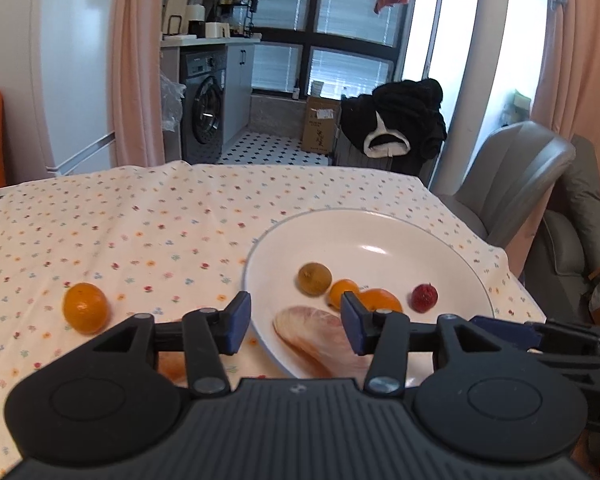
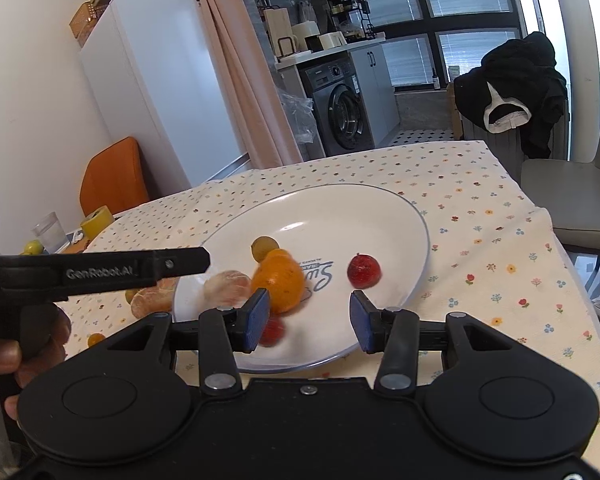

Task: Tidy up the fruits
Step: 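Carry the orange and pomelo segment over the white plate and open both tools, then move both open tools back toward the second pomelo segment and a small orange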

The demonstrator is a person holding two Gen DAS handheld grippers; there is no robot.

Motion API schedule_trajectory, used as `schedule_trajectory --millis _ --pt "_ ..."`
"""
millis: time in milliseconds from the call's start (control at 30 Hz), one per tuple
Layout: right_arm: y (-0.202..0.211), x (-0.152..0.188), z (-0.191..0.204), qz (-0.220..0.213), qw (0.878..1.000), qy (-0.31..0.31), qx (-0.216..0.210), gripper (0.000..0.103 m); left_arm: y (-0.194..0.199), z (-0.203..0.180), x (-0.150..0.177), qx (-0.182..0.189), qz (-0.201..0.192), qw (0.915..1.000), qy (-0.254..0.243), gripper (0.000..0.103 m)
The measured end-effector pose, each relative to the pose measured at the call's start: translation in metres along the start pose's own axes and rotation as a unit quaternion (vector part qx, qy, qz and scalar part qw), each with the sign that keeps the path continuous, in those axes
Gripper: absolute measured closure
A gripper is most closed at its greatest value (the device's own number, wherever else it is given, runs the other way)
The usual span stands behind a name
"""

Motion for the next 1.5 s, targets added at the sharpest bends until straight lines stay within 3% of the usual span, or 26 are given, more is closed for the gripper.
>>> schedule_trajectory --millis 100,333,533,1033,1500 --pt "0.002 0.0 0.005 -0.001 1.0 0.003 -0.003 0.058 0.008 0.006 0.0 -0.006 -0.001 1.0 0.006 0.051" --pt "0.006 0.001 0.017 -0.005 1.0 0.006 -0.01 0.058 0.03 0.022 0.003 -0.026 -0.011 0.9994 0.018 0.03" --pt "0.015 0.003 0.032 -0.009 1.0 0.015 -0.017 0.056 0.052 0.035 0.007 -0.049 -0.02 0.9983 0.025 0.021" --pt "0.025 0.009 0.067 -0.018 0.999 0.038 -0.031 0.032 0.095 0.063 0.027 -0.074 -0.032 0.9959 0.041 0.011" --pt "0.029 0.011 0.1 -0.014 0.997 0.053 -0.045 0.01 0.126 0.095 0.044 -0.1 -0.037 0.9916 0.073 0.01"
Point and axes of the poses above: each gripper's, at about its wrist camera, not at the fingertips, and y roughly against the way its jaws point, z to its left, x to its underside, the point moved 7 cm from there along -y, roughly the way its jaws point, and after that the axes turned 4 degrees about -y, right-handed, at the moved point
